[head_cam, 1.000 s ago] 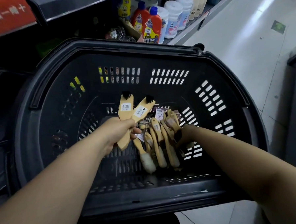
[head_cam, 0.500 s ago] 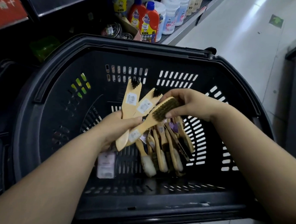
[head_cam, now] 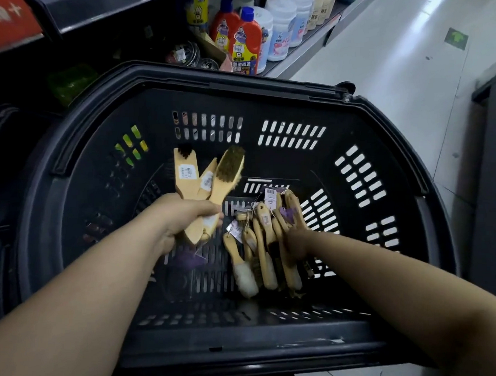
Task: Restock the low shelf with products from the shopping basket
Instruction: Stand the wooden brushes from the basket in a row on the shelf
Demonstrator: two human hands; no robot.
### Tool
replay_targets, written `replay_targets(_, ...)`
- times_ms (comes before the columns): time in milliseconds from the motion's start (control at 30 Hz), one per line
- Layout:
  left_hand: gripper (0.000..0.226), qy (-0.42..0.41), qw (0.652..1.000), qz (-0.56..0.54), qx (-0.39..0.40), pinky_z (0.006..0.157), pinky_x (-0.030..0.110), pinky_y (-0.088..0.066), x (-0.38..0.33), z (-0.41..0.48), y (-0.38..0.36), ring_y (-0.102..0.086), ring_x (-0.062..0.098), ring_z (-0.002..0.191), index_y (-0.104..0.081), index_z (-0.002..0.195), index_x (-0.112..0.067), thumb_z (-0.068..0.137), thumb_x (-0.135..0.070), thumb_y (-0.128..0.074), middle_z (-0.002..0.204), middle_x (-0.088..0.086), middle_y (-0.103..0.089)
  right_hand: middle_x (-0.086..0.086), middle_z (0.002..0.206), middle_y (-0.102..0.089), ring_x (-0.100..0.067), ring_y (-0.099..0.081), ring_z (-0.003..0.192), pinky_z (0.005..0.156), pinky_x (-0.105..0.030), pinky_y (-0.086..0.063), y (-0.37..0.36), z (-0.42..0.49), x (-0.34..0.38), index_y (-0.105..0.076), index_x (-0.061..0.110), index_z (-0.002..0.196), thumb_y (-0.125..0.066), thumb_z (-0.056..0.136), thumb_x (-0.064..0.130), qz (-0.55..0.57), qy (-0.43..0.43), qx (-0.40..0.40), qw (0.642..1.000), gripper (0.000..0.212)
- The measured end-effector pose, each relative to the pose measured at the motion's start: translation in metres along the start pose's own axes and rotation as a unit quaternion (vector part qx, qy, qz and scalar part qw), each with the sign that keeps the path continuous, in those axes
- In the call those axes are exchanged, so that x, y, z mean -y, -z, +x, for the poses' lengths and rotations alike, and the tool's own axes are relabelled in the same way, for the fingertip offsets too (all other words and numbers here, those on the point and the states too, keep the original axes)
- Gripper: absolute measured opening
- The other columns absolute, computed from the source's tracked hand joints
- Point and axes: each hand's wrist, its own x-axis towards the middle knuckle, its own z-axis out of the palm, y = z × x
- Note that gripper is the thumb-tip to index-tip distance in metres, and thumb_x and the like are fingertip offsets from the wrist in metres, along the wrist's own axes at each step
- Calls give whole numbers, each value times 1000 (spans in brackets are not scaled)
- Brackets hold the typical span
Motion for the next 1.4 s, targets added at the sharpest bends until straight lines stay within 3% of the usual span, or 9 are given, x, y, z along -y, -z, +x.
replay_targets(267,29,-26,999,19,-2,52,35,-53,-4,-5,-2,-68,32,83,-60,100,-5,74,1,-71,93,19,-70,-16,142,-40,-31,-49,122,94,-34,-45,1,1,-5,-13,8,147,-62,87,22,180,-46,-48,981,79)
replay_targets(500,29,-14,1000,23,-17,51,36,-55,-5,-5,-1,-65,27,65,-58,100,-4,75,-3,-72,83,18,-67,-15,119,-62,-24,-60,94,77,-34,-52,7,-9,-3,-57,5,117,-67,82,24,192,13,40,980,41)
replay_targets(667,39,-50,997,38,-46,57,36,-56,-7,-2,1,-67,27,77,-58,108,-7,73,-12,-75,94,16,-68,-13,82,-69,-24,-66,67,61,-34,-56,52,-44,-12,-63,4,101,-54,87,14,543,87,-8,835,19)
replay_targets(833,22,-135,985,92,-52,64,26,-45,-11,-4,-3,-61,13,83,-62,97,-20,77,-16,-72,89,-1,-65,-10,86,-68,-20,-67,69,52,-27,-52,81,-75,-24,-61,4,112,-52,86,18,621,157,-6,768,30)
replay_targets(1033,23,-102,983,146,51,83,36,-51,-9,-9,-8,-65,20,90,-64,98,-17,77,-11,-71,95,5,-69,-5,73,-72,-13,-67,60,49,-19,-54,85,-90,-27,-75,16,71,-68,73,24,667,227,-31,709,11)
replay_targets(1200,21,-88,980,167,66,77,34,-54,-9,-10,-8,-66,22,84,-63,90,-15,74,-6,-71,87,7,-70,-9,75,-72,-15,-69,61,48,-18,-52,78,-74,-16,-63,6,94,-61,86,39,778,172,-72,600,33)
replay_targets(1300,19,-65,986,153,11,50,22,-49,-8,-9,-7,-65,16,69,-64,90,-12,73,-7,-70,79,5,-69,-15,100,-71,-22,-70,85,66,-27,-57,66,-56,0,-57,8,109,-47,90,51,833,191,-65,515,48)
replay_targets(1367,23,-43,991,121,-42,39,19,-45,-8,-7,-3,-64,17,62,-64,94,-7,72,-6,-69,78,9,-68,-12,102,-68,-21,-66,88,73,-31,-56,54,-42,10,-55,8,114,-43,95,43,786,165,-73,591,42)
replay_targets(1400,26,-36,992,109,-59,41,21,-47,-8,-6,-1,-64,19,62,-63,96,-5,71,-6,-69,80,12,-68,-11,101,-64,-21,-63,88,76,-32,-52,43,-38,14,-55,7,115,-43,96,37,681,137,-84,714,38)
